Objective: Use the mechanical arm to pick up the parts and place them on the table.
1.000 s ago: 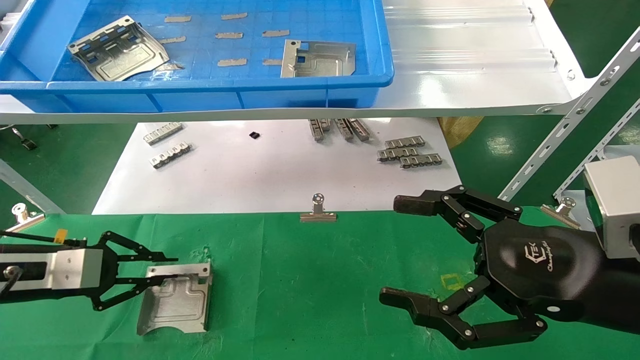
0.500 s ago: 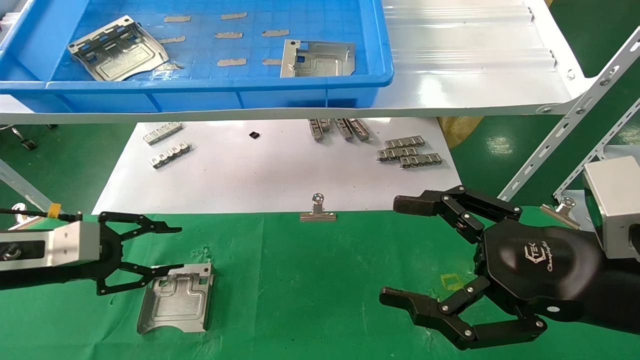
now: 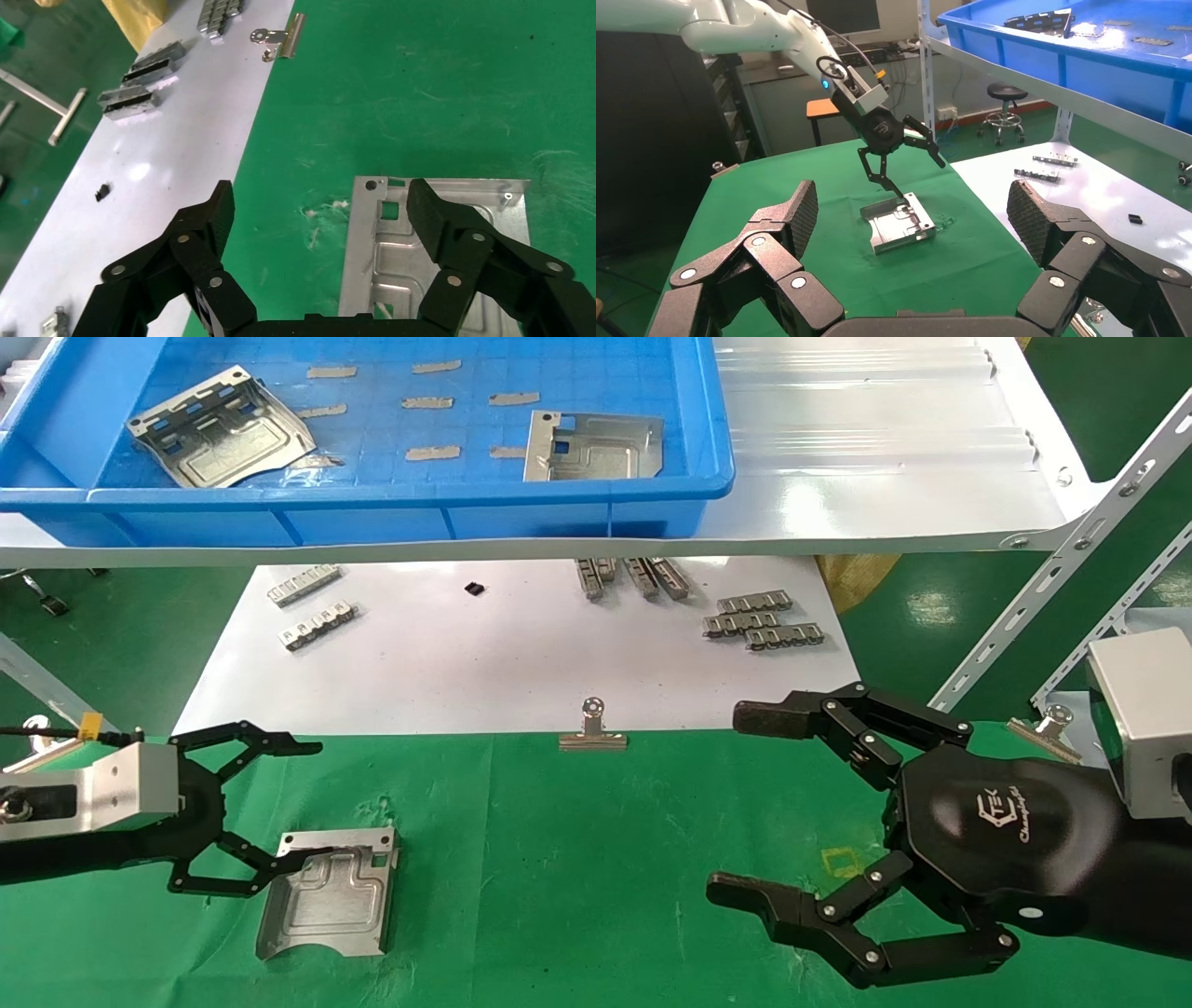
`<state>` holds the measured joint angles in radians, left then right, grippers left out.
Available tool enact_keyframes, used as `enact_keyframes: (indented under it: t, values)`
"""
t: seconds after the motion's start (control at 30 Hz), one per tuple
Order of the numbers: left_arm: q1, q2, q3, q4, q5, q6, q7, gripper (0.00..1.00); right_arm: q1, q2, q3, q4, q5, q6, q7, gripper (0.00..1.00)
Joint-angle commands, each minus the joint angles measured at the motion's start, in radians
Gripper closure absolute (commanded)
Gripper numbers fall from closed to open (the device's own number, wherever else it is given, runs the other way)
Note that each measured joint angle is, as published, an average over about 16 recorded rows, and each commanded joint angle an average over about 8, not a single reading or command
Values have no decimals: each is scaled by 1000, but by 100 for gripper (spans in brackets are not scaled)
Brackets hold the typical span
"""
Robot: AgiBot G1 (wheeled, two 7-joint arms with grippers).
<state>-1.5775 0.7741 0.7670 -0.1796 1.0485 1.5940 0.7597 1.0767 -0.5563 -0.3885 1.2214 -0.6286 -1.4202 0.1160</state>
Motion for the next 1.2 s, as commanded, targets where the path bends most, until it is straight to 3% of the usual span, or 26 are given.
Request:
enact_keyframes:
  t: [0.03, 1.2]
  values:
    - [-2, 0, 0, -2, 3, 0, 3, 0, 0, 0, 0, 0, 0, 0, 0, 0]
    - [295, -96, -286, -648, -186, -58, -555, 0, 0, 0, 0, 0, 0, 0, 0, 0]
